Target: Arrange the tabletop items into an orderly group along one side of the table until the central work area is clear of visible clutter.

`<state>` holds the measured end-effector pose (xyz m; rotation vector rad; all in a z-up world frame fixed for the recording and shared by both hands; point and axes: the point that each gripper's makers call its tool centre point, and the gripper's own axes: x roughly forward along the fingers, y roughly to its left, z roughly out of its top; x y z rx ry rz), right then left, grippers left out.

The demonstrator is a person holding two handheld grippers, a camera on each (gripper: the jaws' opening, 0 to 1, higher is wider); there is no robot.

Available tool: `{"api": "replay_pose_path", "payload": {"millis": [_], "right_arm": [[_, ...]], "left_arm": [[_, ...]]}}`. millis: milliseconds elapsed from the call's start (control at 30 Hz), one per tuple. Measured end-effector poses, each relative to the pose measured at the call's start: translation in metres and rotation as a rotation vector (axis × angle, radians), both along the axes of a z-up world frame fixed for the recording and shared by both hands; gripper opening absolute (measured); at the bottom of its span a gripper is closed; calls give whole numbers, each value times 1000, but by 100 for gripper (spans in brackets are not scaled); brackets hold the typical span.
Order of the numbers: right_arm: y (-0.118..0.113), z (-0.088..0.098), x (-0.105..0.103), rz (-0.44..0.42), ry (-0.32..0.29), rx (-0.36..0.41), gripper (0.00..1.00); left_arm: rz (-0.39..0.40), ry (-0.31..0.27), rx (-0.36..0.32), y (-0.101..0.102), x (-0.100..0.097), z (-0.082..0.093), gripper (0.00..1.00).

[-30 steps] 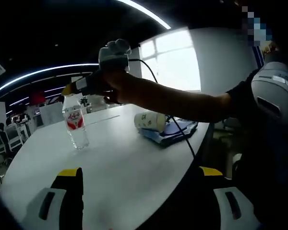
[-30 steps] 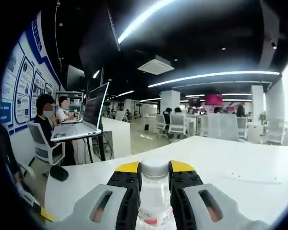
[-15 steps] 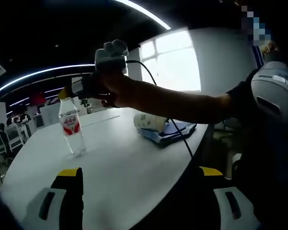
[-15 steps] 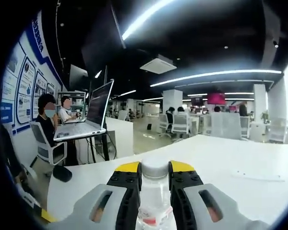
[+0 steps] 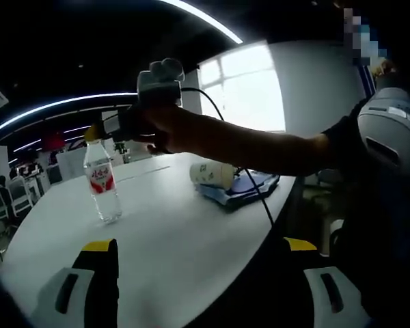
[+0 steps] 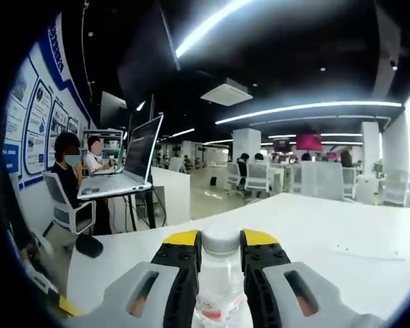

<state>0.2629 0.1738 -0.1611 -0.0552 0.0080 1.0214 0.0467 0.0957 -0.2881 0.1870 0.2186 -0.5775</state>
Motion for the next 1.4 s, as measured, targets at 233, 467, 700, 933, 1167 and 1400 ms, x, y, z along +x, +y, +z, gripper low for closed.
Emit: {"api": "replay_pose_path", "payload": {"millis": [233, 467, 700, 933, 1167, 1400], "right_arm": [[-10, 20, -5, 15, -16, 60, 32], [-46, 46, -17, 42, -33, 113, 34], [-95, 71, -46, 56, -91, 192, 33], [-133, 80, -69, 56, -157, 193, 35], [-181, 78, -72, -30, -240, 138, 50], [-214, 71, -72, -57, -250, 174, 98]], "left_arm": [[0, -2, 4, 0, -2, 1, 98], [1, -3, 8, 0, 0, 3, 98], [-17, -5, 19, -6, 5, 7, 98], [-42, -7, 28, -15, 9, 9, 98], [-41, -10, 22, -14, 8, 9, 98], [-33, -11, 8, -12, 9, 10, 99]]}}
